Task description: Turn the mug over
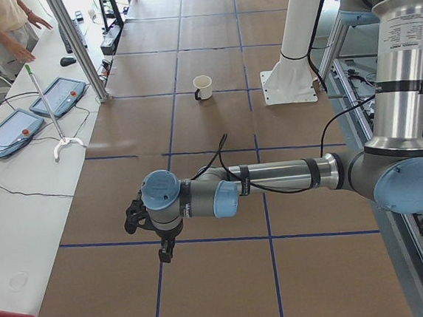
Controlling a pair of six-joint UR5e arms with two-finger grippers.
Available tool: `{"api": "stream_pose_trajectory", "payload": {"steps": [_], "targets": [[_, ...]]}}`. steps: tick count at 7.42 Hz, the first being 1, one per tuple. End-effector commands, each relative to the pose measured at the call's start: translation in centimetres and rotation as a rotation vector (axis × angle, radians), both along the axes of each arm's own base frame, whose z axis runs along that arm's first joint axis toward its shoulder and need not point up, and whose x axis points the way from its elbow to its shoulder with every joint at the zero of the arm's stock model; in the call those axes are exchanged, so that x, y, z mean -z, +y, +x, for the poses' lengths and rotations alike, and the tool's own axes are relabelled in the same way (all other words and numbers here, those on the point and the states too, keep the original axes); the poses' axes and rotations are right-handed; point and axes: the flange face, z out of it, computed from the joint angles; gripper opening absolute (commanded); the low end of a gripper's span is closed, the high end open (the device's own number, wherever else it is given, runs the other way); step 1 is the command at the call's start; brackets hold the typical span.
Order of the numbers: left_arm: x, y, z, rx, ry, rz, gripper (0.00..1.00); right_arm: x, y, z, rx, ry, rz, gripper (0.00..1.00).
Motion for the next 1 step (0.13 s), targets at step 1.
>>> {"api": "stream_pose_trajectory", "payload": {"steps": [1], "targets": [[0.00, 0.00, 0.00, -0.002, 0.000, 0.001, 1.00, 0.00, 0.00, 0.00, 0.000, 0.000, 0.000, 1.00]]}}
